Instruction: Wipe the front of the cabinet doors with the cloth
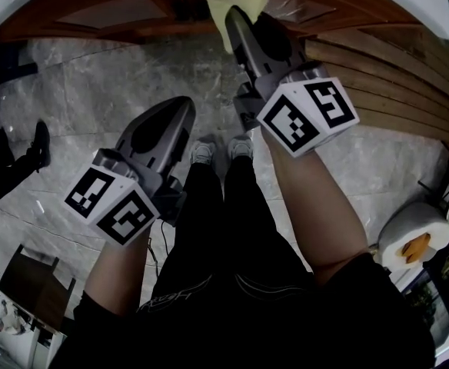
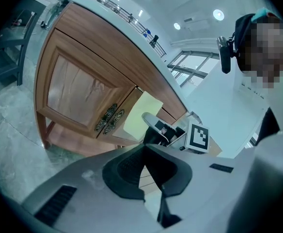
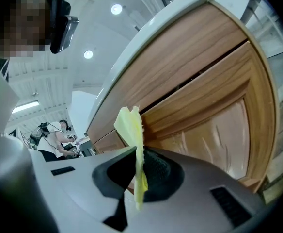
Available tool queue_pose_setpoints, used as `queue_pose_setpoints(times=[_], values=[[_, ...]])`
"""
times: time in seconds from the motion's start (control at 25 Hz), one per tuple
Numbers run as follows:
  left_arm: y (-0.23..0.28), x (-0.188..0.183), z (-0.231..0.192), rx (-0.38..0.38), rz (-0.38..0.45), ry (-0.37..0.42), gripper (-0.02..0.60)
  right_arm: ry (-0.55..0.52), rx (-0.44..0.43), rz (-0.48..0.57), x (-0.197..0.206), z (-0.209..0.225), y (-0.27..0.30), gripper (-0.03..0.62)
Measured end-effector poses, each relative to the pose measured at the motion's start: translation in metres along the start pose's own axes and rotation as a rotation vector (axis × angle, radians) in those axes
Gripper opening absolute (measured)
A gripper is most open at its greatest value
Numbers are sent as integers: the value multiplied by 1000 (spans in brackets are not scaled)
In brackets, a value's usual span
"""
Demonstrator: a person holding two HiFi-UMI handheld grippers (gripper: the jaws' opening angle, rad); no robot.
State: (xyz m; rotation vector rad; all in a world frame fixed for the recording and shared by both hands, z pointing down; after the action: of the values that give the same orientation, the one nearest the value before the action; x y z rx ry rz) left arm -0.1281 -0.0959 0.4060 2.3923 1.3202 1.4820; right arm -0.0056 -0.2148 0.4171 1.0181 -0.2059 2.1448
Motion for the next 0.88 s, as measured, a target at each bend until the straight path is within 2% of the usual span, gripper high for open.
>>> queue_pose_setpoints(times=[0.32, 0.88], values=[[17, 2, 18, 18, -22, 18, 6, 16, 36, 45, -17, 22, -29, 41], [69, 8, 65, 93, -72, 45, 6, 33, 111, 110, -49, 72, -83, 41]])
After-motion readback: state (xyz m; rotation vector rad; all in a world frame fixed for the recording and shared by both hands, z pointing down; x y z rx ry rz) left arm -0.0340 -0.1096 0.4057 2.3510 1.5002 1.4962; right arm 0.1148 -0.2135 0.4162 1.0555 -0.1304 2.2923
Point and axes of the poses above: the fingertips, and each gripper's own axes: y forward along the fingers, z to its right, x out of its underside, the point moved 5 cm from there along -y, backward along the fingers, and after that the axes turned 12 degrees about y, right-handed, at the moved point
